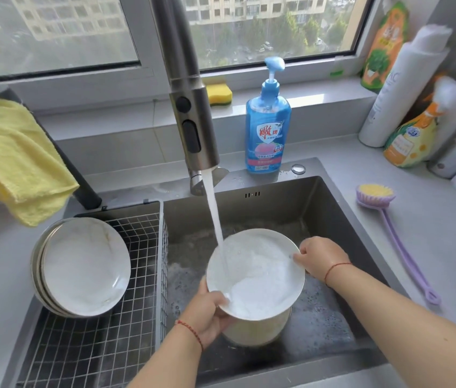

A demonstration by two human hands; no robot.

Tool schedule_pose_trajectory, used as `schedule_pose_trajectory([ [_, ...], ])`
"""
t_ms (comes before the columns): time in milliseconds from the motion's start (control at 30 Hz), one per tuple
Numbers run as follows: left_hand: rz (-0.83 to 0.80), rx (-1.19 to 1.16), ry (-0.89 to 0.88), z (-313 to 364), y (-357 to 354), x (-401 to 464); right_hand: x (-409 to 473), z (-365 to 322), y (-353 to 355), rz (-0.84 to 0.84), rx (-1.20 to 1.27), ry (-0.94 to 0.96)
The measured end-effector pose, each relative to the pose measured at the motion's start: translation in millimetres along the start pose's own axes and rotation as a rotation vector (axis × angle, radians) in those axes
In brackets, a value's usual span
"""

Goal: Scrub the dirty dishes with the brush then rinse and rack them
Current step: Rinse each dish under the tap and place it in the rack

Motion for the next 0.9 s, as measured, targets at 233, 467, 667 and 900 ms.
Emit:
schedule_pose_trajectory([
  [233, -0.023, -0.052, -0.117, 12.5, 7.2, -8.9, -55.3, -33.7, -3.8, 0.319, -0.137, 0.444],
  [467, -0.004, -0.158, -0.240, 27.0, 9.4, -27.8, -126.8, -87.5, -33.0, -0.235, -0.007, 0.673],
  [667, -0.014, -0.059, -0.232, 17.2, 9.0, -33.2, -110.7, -132.9, -53.7, -0.435, 0.288, 0.644],
  [900, -0.029, -0.019, -0.200, 13.1, 9.3, -39.7, -36.9, -90.0, -63.0, -0.308, -0.122, 0.466],
])
Point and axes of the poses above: each hand's wrist, its own x-axis towards the middle knuckle, its own y-axis out of the back of the hand, z = x × y, the point moved 6 cm from there along x, towards the middle knuckle, and after that the axes turned 8 degrees about z, right-handed, at the moved point
